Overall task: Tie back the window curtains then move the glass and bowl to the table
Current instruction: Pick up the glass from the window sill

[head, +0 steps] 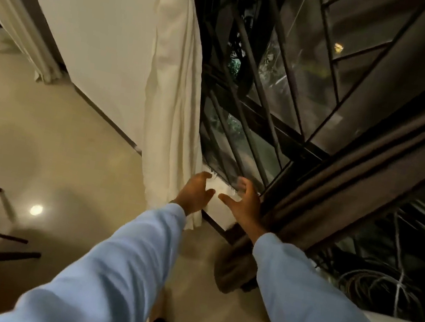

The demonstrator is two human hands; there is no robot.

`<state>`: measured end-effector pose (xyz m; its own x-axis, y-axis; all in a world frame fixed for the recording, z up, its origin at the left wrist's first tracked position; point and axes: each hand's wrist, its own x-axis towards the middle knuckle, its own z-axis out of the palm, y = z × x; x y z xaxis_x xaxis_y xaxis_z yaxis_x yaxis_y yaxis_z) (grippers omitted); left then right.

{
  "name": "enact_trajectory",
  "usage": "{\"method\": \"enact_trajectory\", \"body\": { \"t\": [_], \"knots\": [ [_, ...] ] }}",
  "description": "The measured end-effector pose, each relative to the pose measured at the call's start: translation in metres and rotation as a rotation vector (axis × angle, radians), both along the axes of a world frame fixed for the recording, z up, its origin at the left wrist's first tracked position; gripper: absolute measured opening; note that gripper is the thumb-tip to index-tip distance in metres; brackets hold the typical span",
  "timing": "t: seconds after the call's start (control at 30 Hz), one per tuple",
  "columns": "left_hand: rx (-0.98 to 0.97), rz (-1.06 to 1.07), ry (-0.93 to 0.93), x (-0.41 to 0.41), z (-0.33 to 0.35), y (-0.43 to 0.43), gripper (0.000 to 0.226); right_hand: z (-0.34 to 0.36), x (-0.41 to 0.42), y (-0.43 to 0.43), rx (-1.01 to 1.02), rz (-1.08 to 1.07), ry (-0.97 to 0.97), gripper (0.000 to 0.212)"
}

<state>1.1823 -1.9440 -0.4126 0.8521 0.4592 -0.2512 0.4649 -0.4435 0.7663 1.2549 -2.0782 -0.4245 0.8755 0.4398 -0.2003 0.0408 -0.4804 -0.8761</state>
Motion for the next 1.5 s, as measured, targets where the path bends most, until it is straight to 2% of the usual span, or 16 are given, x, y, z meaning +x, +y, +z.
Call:
{"method": "enact_trajectory", "body": {
  "t": [0.13, 0.33, 0.57, 0.7, 0.9, 1.07, 1.2, 1.37, 1.5],
  "knots": [
    [-0.095, -0.032, 0.130, 0.055, -0.056, 0.029, 0.041, -0.049, 0.032, 0.040, -0.037, -0.042, 0.028, 0.063],
    [-0.243, 0.045, 0.232, 0.120, -0.164, 0.070, 0.046, -0.147, 0.083, 0.097, -0.096, -0.066, 0.128, 0.052],
    [-0.254, 0.108, 0.152, 0.179, -0.290, 0.127, 0.078, -0.274, 0.147, 0.132, -0.128, -0.079, 0.143, 0.049],
    [-0.319, 0.134, 0.093, 0.209, -0.350, 0.138, 0.081, -0.347, 0.167, 0.138, -0.138, -0.126, 0.181, 0.051],
    [-0.266, 0.112, 0.069, 0.240, -0.390, 0.143, 0.083, -0.401, 0.191, 0.160, -0.097, -0.211, 0.272, 0.065],
    [-0.205, 0.090, 0.021, 0.259, -0.411, 0.151, 0.080, -0.425, 0.215, 0.169, -0.125, -0.243, 0.294, 0.049],
    [-0.217, 0.075, -0.037, 0.256, -0.416, 0.150, 0.074, -0.431, 0.210, 0.173, -0.113, -0.158, 0.212, 0.056],
    [-0.273, 0.127, -0.059, 0.226, -0.406, 0.139, 0.070, -0.426, 0.187, 0.165, -0.142, -0.103, 0.097, 0.052],
    [-0.343, 0.133, -0.040, 0.198, -0.388, 0.131, 0.069, -0.407, 0.166, 0.146, -0.048, -0.094, 0.151, 0.063]
  ]
}}
